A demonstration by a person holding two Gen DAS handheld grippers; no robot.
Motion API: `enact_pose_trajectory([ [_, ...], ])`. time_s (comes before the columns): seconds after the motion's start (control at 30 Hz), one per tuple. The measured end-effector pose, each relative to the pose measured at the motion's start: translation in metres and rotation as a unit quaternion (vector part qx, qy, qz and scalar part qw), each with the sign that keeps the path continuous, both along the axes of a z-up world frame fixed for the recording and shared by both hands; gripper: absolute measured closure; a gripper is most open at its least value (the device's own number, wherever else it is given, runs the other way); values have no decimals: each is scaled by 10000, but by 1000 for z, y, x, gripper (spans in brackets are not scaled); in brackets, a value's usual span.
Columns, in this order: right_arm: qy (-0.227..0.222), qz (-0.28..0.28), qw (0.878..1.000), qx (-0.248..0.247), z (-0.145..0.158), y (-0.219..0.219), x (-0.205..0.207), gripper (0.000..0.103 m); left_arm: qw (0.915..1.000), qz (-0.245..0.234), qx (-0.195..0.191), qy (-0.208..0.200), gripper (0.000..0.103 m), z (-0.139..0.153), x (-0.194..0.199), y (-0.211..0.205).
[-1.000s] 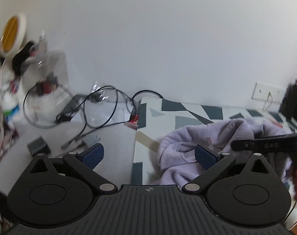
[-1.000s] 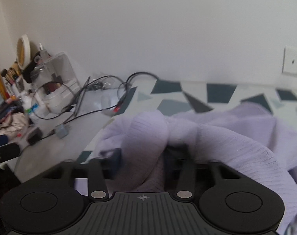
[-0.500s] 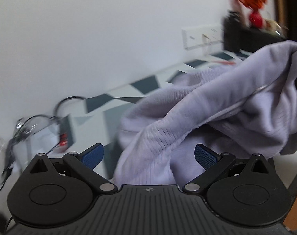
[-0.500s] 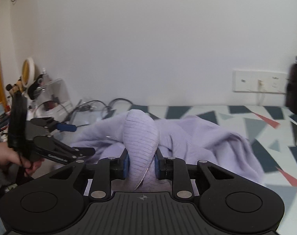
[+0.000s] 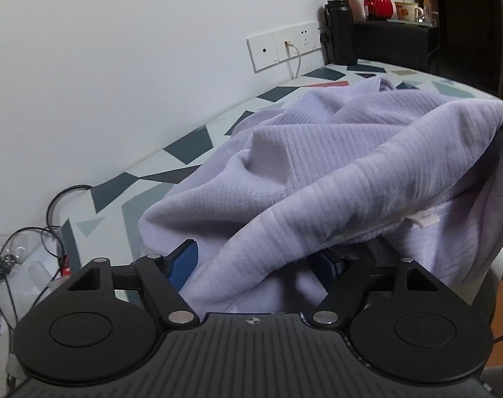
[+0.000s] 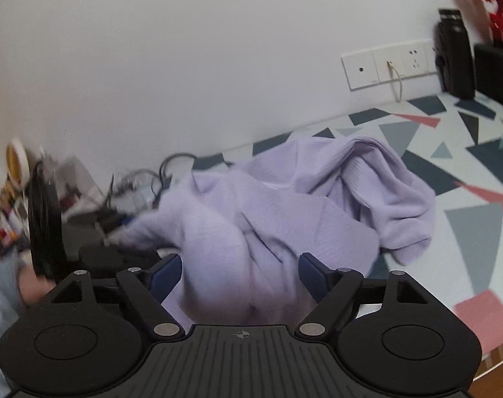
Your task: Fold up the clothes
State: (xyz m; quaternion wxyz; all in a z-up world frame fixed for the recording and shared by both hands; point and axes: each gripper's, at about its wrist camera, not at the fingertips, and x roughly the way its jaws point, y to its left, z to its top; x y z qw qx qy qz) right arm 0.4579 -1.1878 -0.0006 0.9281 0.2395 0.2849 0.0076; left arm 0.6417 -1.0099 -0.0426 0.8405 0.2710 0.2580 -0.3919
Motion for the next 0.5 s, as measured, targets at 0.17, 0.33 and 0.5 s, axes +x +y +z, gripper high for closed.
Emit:
enact_pose_trajectory([
  [0.17, 316, -10, 9994, -159, -6, 11, 17, 22, 9996, 148, 215, -89, 25, -8, 4, 9],
  [0.33, 795, -385, 9954, -379, -23, 12, 23, 52, 9989, 362, 238, 178, 62, -11, 11, 21],
  [0.5, 1001, -1106, 9883, -333, -30, -6, 10, 54, 9989, 307, 282, 227, 47, -10, -9, 20],
])
